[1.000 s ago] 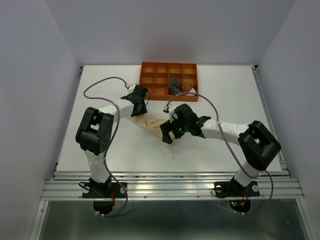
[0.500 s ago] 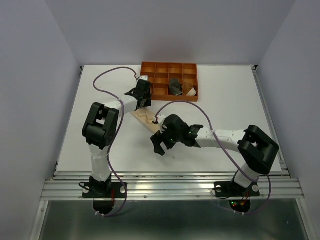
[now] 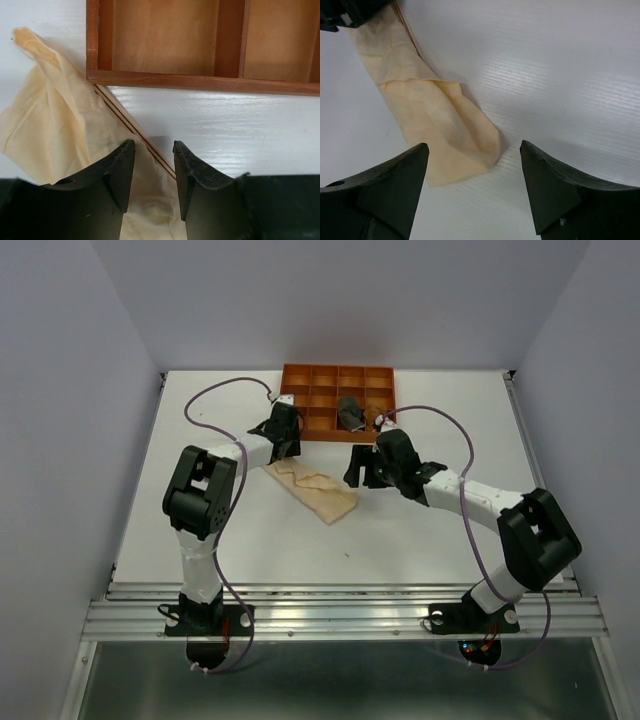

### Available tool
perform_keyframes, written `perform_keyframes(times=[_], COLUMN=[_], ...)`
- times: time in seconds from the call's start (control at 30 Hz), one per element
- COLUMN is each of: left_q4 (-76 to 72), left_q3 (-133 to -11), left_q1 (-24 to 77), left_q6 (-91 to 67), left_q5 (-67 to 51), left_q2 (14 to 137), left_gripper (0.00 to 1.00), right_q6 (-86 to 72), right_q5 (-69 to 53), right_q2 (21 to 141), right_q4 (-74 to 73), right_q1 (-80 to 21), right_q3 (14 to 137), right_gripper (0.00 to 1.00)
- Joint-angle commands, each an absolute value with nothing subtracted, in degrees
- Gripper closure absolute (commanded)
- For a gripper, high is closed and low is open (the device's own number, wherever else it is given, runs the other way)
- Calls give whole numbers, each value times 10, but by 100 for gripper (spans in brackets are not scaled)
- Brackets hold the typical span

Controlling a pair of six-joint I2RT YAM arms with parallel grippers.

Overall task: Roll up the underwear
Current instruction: Fold the underwear

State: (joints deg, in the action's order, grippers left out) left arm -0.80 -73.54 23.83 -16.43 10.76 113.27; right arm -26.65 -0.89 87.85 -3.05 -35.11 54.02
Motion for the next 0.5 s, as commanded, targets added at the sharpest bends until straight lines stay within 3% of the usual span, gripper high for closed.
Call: perform_keyframes(times=[0.0,0.2,0.33,0.47], left_q4=[-23,-23,-23,-21], left_q3=[-723,-724,-724,-727], left_q1=[231,229,227,223], left_q6=[-166,-168,-171,-176], left_q5=[111,114,115,117], left_q2=[1091,1097,1097,1103], left_gripper=[53,53,53,54], right_q6=[-344,-351,-356,-361], right_q5=[-38,-42,-51,-67], right_q2=[924,972,978,966], right_q4=[-20,-31,-33,-17], right_q1=[-334,-327,-327,-327], right_q3=[540,563,549,532], right_gripper=[22,28,41,72])
